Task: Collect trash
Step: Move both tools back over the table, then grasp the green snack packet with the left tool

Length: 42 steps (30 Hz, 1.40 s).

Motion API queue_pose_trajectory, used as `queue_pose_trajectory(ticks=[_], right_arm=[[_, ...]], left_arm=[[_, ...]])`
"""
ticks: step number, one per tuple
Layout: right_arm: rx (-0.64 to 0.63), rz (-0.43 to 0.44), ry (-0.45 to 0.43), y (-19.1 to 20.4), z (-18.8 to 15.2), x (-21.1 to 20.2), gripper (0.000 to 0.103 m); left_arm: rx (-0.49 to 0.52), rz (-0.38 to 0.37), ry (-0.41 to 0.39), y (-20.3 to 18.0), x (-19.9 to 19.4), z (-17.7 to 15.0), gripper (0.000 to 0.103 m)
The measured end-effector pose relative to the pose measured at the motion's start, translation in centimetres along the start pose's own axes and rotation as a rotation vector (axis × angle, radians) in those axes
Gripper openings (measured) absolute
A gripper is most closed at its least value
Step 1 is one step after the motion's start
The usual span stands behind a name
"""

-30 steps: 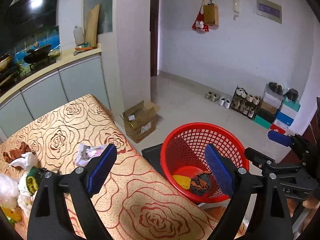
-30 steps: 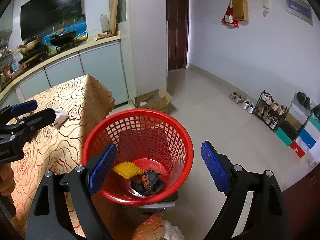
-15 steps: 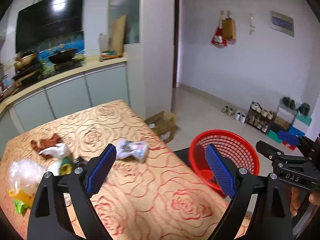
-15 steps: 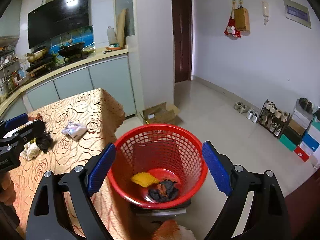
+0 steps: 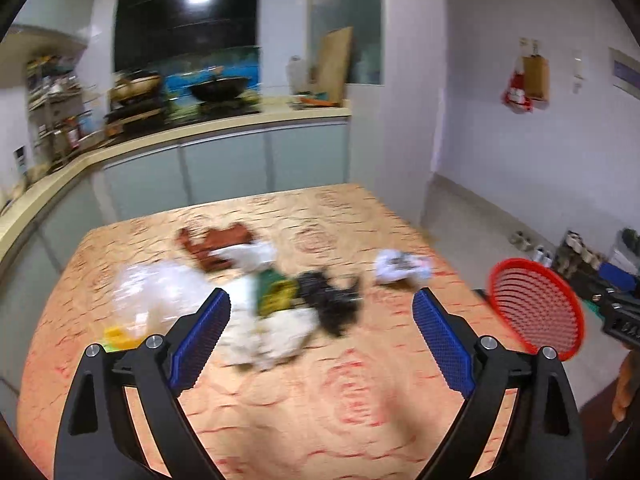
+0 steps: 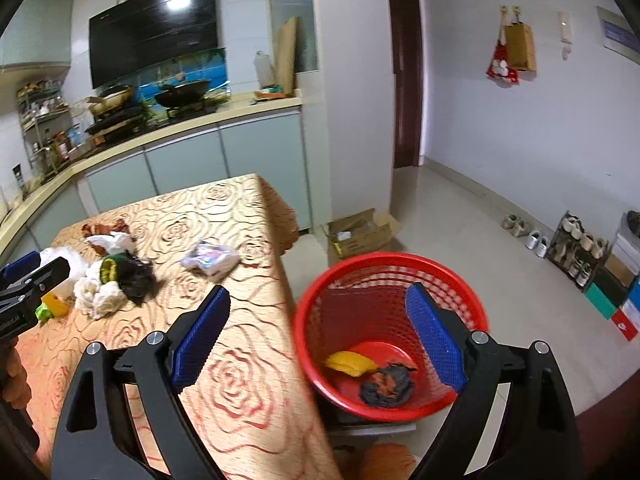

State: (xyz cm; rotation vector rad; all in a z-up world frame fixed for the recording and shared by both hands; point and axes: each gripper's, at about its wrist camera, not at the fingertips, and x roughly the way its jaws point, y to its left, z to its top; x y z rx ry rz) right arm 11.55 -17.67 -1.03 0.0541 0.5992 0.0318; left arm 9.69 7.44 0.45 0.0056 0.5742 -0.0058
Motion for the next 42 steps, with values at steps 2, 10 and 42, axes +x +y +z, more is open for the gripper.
queue_pose_trajectory(ticks=[2,10,42], right_arm=[[-0.014,0.024,0.004,1.1,0.2,0.3,0.087],[-0.058,0.093,0.028,4.3,0.6,1.5,0.087],[-0.075,0.133,0.081,7.6,0.0,4.1,0.087]], left_arm=[[-0.027,0.036,0.006,1.9,-0.1,-0.2,0.089],[-0.119,0.191,0.039,9.8,-1.0,-2.3,0.089],[-0.225,0.251,0.266,19.7,6.1,-5.8,0.067]])
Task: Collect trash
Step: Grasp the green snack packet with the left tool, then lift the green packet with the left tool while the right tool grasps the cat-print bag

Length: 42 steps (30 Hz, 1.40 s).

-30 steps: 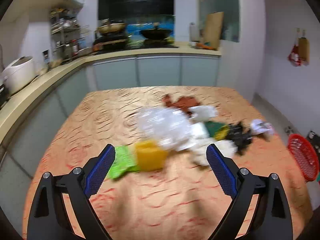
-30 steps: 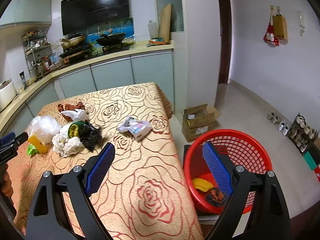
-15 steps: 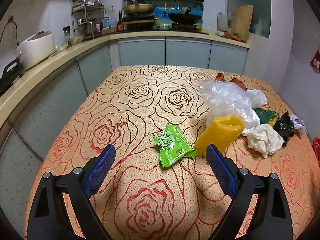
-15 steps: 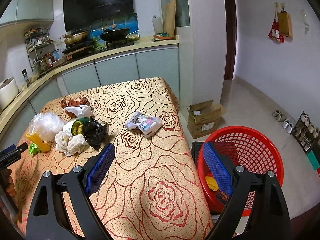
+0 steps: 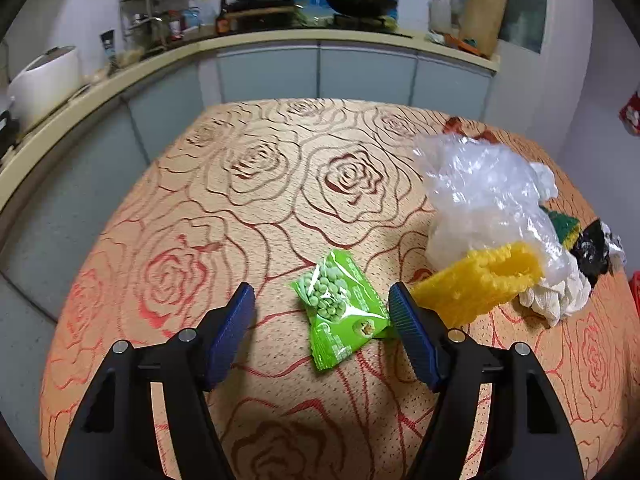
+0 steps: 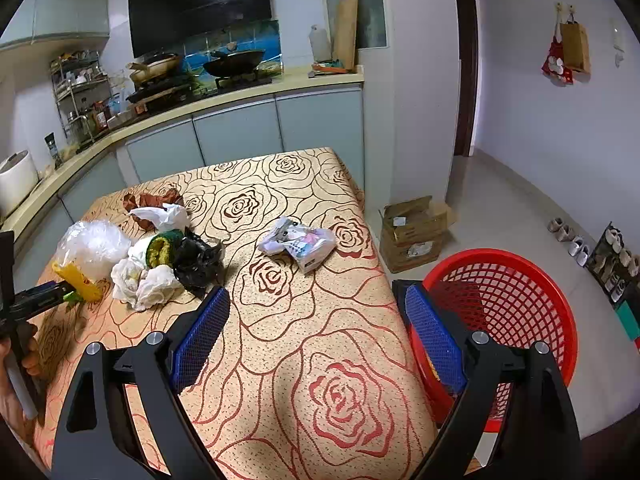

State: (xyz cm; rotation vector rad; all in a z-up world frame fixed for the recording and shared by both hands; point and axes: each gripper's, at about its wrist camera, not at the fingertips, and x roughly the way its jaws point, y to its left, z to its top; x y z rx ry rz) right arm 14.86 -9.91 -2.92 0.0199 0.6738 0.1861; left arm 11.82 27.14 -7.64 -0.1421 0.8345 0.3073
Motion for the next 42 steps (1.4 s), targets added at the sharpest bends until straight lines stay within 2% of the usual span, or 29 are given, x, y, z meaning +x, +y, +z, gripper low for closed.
queue_pose_trajectory(ticks=[2,4,6,10,14,24,29,35,42], right_arm=[[-0.001,0.001,0.002,0.1,0.0,0.1,0.087],[0.000,0.004,0.004,0.3,0.0,0.3,0.087],[0.000,0.005,0.007,0.4,-0.1,0.4,0.087],[-0.001,0.007,0.016,0.4,-0.1,0.8,0.087],[0.005,0.002,0.027,0.4,-0.1,1.4,0.087],[-0.018,-0.014,0.060,0.4,0.8,4.5,0.087],[-0.060,-0.021,0.058,1.0,2.1,6.5,0.087],[-0.102,-0.024,0.112,1.3,3.3,10.2,0.087],[-0.170,-0.017,0.174,1.6,3.3,13.5,0.087]], left_arm=[[0.010,-0.019,0.021,-0.2,0.5,0.0,0.065],[0.000,-0.035,0.031,-0.1,0.8,0.1,0.058],[-0.013,-0.049,0.046,0.2,1.1,0.0,0.042],[-0.034,-0.062,0.046,0.5,1.2,0.1,0.040],[-0.011,-0.051,0.017,0.1,0.5,-0.1,0.034],[0.024,0.002,-0.091,-0.4,-2.9,-0.1,0.033],[0.004,-0.002,-0.157,0.1,-5.4,0.0,0.033],[-0.001,-0.015,-0.226,0.0,-7.8,0.5,0.033],[0.010,-0.032,-0.246,-0.6,-8.5,1.0,0.033]])
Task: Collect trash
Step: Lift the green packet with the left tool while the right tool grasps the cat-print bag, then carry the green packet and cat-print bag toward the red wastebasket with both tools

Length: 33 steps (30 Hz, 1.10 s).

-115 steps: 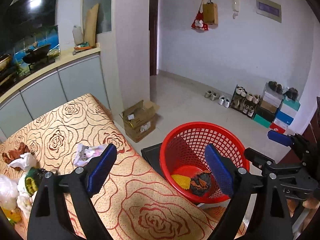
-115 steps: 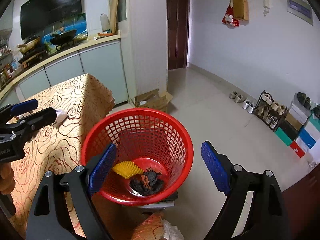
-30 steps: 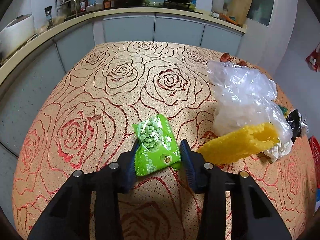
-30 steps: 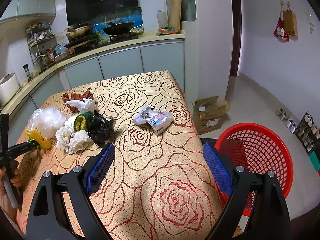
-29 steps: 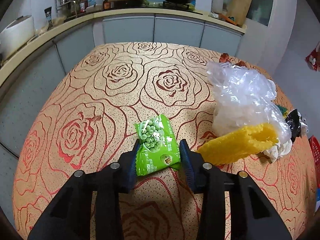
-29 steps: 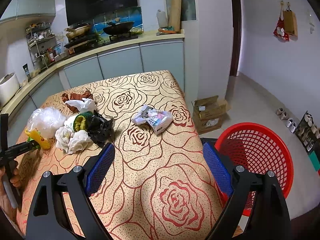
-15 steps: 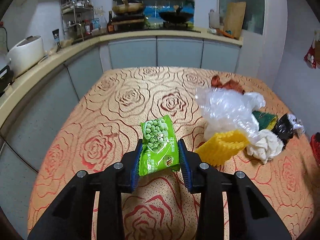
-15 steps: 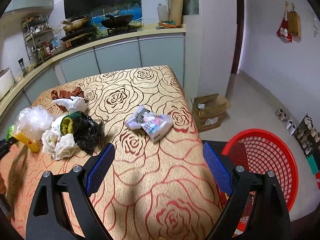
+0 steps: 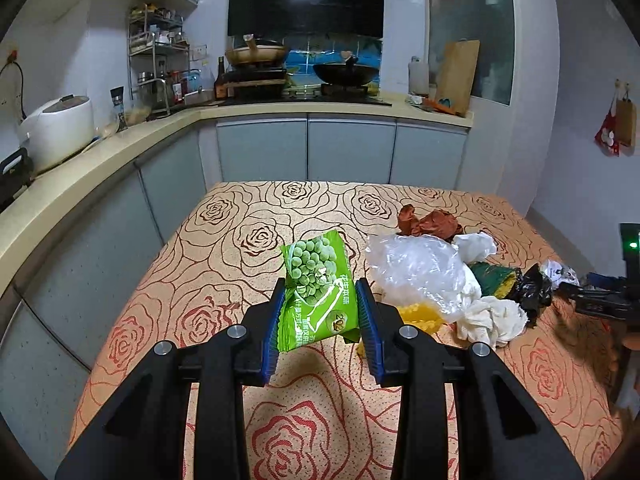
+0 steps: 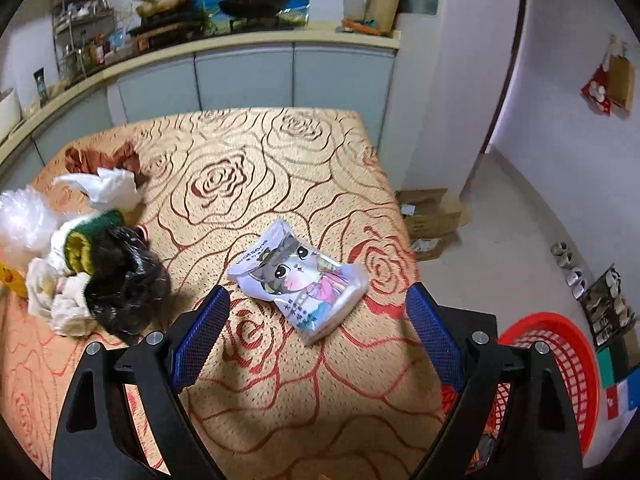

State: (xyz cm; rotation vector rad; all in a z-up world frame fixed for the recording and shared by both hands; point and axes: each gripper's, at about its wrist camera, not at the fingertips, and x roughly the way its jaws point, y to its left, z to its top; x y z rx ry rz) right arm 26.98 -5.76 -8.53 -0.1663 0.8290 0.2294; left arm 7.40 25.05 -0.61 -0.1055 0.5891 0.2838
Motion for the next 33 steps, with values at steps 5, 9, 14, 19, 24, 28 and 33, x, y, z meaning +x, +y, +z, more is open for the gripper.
queue_pose_trajectory(ticks=[5,9,14,19,24,28,33], right_arm=[[-0.010,0.042,0.045,-0.2,0.6,1.6,0.082],[-0.031,0.056,0.058,0.1,0.8,2.0,0.069],[-0.036,0.074,0.064,0.2,0.6,1.6,0.055],[-0.007,0.097,0.064,0.0,0.0,0.8,0.038],[0.005,0.087,0.037,0.6,-0.7,-0.5,0.038],[0.023,0.074,-0.016,0.8,-1.1,-2.7,0.038],[0.049,0.069,-0.094,1.1,-1.0,-6.3,0.038]], left_arm=[[0.008,-0.012,0.009,-0.4,0.3,-0.2,0.033],[0.016,-0.016,0.017,-0.7,0.6,-0.5,0.033],[0.026,-0.017,0.017,-1.2,0.5,-0.6,0.033],[0.037,-0.020,0.020,-1.7,0.6,-0.8,0.033],[0.047,-0.026,0.014,-2.3,0.4,-0.8,0.033],[0.062,-0.023,0.001,-2.9,-0.1,-0.7,0.033],[0.067,-0.032,-0.018,-3.5,-1.0,-0.5,0.033]])
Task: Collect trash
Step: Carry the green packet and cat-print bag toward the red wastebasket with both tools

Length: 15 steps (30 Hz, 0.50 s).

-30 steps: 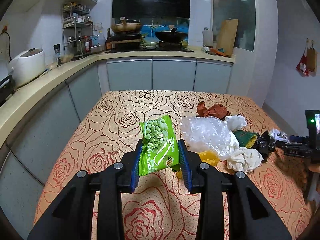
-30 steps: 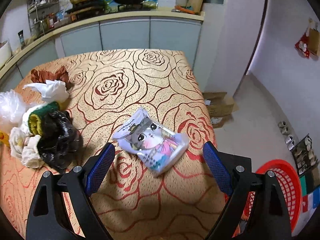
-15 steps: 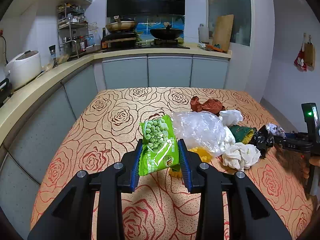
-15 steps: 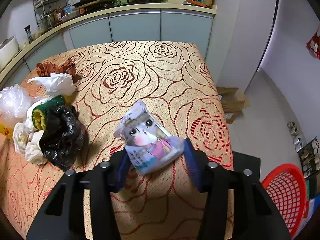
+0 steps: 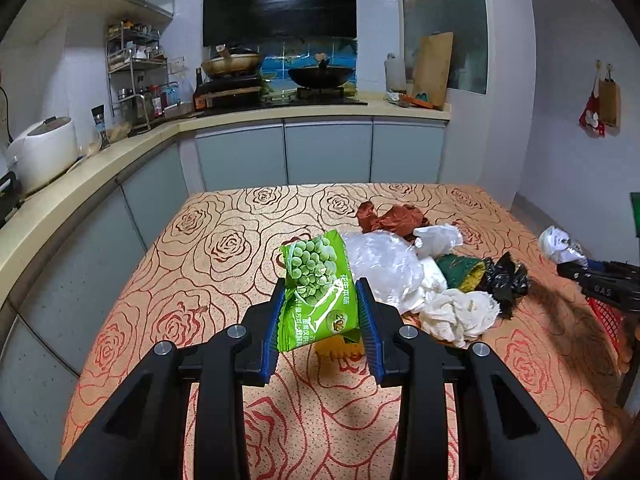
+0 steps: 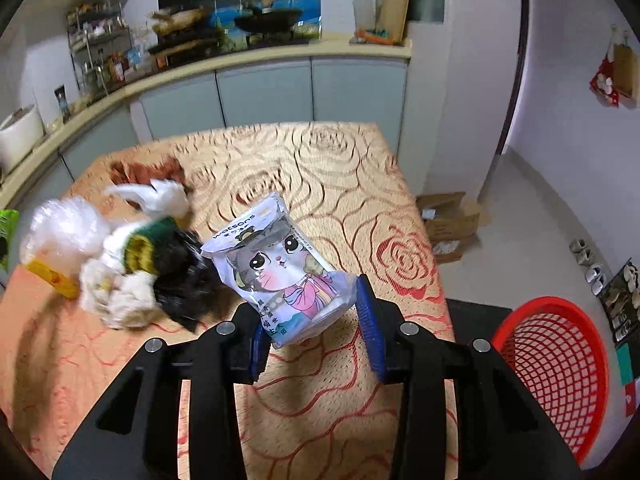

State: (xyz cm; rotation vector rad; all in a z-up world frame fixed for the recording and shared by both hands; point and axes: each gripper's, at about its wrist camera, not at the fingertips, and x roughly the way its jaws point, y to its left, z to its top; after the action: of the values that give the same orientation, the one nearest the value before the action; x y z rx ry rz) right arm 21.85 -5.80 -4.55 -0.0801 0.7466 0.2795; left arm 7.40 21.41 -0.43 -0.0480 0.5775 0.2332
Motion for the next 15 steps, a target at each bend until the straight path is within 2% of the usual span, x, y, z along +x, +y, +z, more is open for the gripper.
queue_pose_trajectory(ticks=[8,15], right_arm=[[0.046,0.018,-0.111,0.7,0.4,-6.3,0.038],[0.078,0.025,-0.151,0.4,0.1,-9.8,0.038]], left_arm=[[0.017,-0.023,-0.043,-1.3,-1.8,0.8,0.033],[0.036,-0.052,-0.078,-2.9,-3.5,1.6,0.033]])
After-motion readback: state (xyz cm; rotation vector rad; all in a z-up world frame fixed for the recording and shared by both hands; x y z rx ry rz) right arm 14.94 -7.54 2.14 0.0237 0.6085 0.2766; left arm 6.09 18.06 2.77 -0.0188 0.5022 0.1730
